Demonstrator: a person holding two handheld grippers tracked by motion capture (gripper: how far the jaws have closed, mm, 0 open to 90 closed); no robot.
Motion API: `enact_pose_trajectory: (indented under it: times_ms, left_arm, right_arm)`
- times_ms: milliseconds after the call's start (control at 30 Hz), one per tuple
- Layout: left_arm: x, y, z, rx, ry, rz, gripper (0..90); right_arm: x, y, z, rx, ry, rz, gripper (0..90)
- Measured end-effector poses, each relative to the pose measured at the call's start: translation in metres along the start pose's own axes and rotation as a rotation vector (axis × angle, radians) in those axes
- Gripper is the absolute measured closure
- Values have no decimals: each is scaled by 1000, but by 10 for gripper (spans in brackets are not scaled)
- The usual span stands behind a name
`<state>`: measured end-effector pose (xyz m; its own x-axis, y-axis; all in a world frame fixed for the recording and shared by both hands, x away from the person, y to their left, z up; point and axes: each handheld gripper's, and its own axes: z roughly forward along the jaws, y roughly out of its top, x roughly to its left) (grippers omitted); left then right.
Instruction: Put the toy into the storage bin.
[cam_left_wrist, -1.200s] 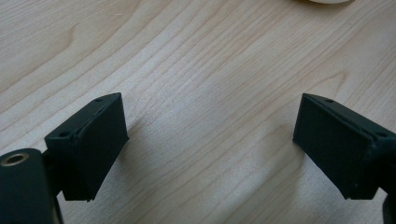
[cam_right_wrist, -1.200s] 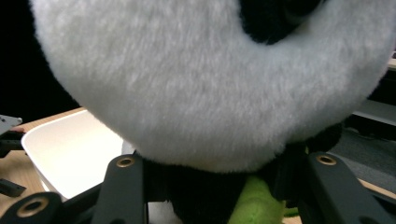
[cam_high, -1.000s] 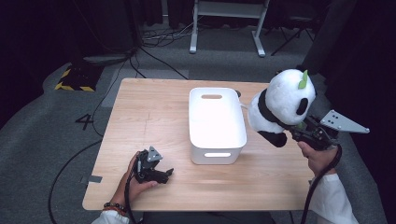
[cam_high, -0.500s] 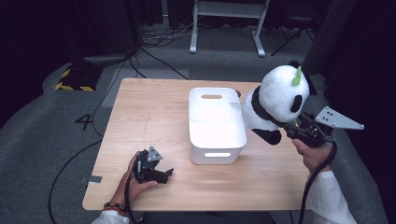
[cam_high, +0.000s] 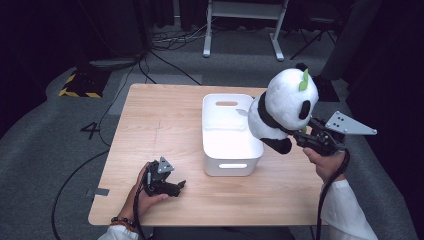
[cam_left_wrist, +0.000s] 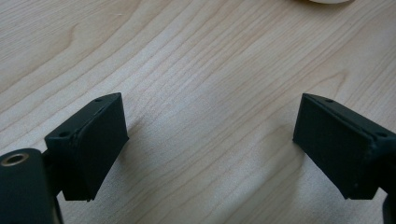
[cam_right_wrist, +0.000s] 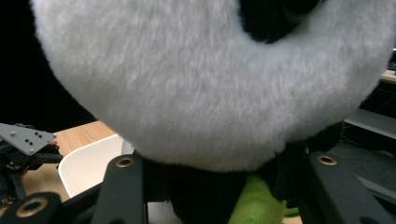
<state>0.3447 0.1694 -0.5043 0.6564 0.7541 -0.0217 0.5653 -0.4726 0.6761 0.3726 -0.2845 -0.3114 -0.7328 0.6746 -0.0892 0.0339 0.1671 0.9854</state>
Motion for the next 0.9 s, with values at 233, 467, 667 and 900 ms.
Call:
enact_pose_trajectory:
  times_ms: [233,467,667,900]
  left_arm:
    - [0,0,0,1,0,0,100]
    - [0,0,0,1,0,0,100]
    - [0,0,0,2,1,0,100]
    - [0,0,0,2,1,0,100]
  right_arm:
    - [8,6,12,0,24,-12,517]
    - [17,10,26,15,50,-25,516]
    - [21,7,38,24,64,-25,516]
    - [25,5,49,37,78,-30,515]
